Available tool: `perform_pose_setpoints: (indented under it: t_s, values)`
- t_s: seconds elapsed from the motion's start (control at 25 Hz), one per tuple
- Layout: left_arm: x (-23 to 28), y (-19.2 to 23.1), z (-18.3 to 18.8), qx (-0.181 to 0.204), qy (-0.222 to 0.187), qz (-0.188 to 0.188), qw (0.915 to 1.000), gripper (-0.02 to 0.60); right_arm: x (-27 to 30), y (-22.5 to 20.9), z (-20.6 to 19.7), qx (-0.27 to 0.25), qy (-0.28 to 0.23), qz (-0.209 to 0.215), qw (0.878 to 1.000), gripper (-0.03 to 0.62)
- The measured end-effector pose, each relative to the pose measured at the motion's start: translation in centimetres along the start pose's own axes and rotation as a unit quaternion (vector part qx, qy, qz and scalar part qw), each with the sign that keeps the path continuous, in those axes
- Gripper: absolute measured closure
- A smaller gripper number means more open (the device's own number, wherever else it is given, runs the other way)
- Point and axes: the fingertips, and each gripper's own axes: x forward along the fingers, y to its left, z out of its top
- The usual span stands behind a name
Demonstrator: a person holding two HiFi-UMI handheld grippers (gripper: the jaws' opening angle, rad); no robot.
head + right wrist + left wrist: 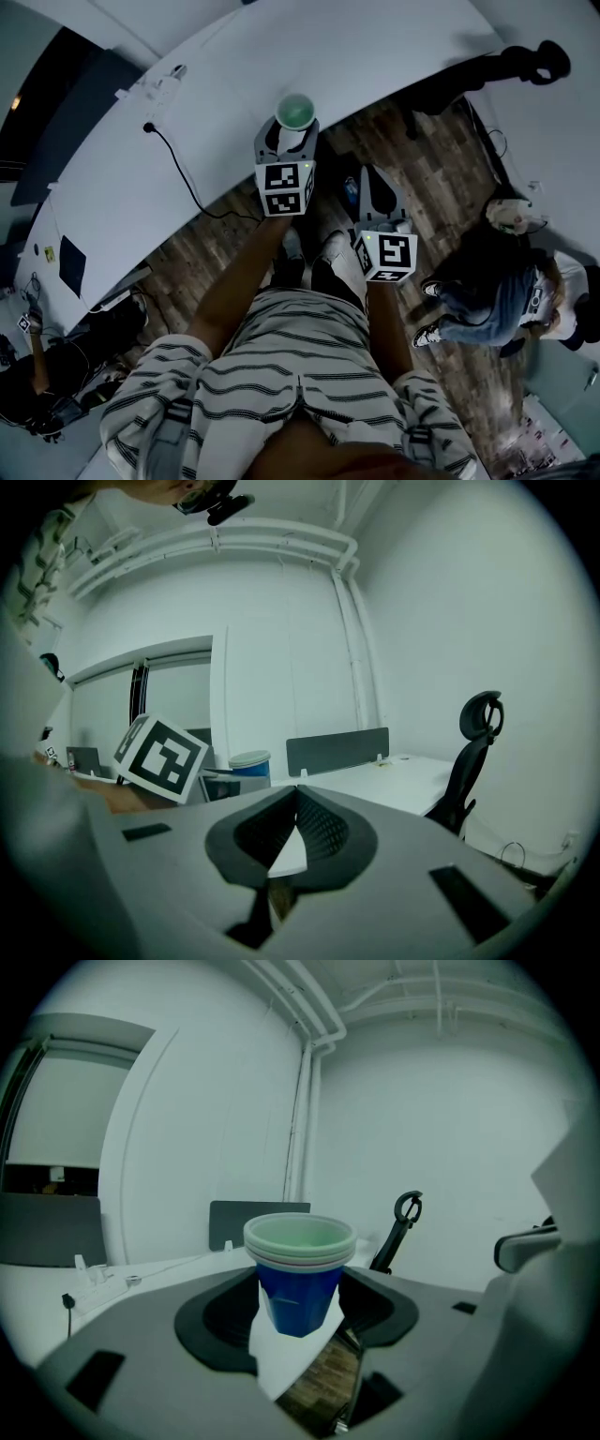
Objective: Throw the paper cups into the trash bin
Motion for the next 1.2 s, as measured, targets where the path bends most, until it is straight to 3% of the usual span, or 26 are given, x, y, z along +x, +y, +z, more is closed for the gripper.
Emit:
perform_pose_setpoints:
  t_s: [0.6, 0.84, 1.2]
  values:
    - [-4.2, -4.3, 2.8, -0.024, -0.016, -0.048, 0.9984, 0.298, -3.2, -1.6, 2.2, 0.004, -0.024, -0.039, 0.999, 0.583]
    - [-5.4, -6.0, 3.0, -0.007, -0.018, -0.067, 0.9976, 0.298, -4.3, -2.0, 3.1, 0.008, -0.036, -0.053, 0.998, 0.583]
    - [-7.3, -9.3, 3.2, 0.003, -0.014, -0.126, 0.992, 0.296, -6.5, -2.5, 3.9, 0.013, -0.045, -0.09, 0.995, 0.583]
